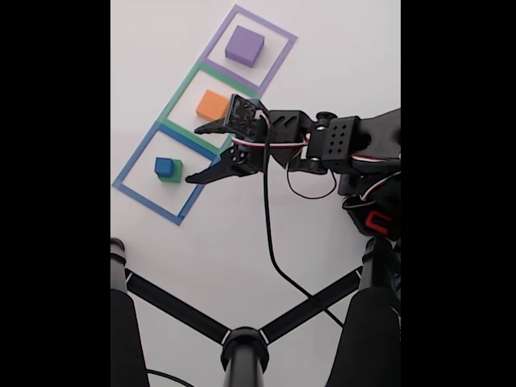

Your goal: Tower of hanoi

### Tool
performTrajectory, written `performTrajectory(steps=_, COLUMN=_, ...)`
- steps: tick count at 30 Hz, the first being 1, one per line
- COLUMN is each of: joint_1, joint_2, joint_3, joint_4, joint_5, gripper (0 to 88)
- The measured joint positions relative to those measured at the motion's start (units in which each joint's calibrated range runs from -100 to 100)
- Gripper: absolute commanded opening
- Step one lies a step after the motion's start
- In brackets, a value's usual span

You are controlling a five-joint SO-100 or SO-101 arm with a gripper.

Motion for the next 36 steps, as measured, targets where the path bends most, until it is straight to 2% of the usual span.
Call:
performTrajectory(steps=5, joint_1=-0.57, joint_2=11.31, joint_3=-0.09, joint_4=-12.12, joint_5=0.0, gripper=30.8)
performTrajectory(steps=14, joint_1=-2.13, joint_2=29.63, joint_3=-6.61, joint_4=-25.36, joint_5=0.0, gripper=30.3)
performTrajectory(steps=23, joint_1=-3.52, joint_2=39.34, joint_3=-15.67, joint_4=-26.89, joint_5=0.59, gripper=29.5)
performTrajectory(steps=36, joint_1=-4.58, joint_2=43.98, joint_3=-18.54, joint_4=-29.7, joint_5=0.2, gripper=27.9)
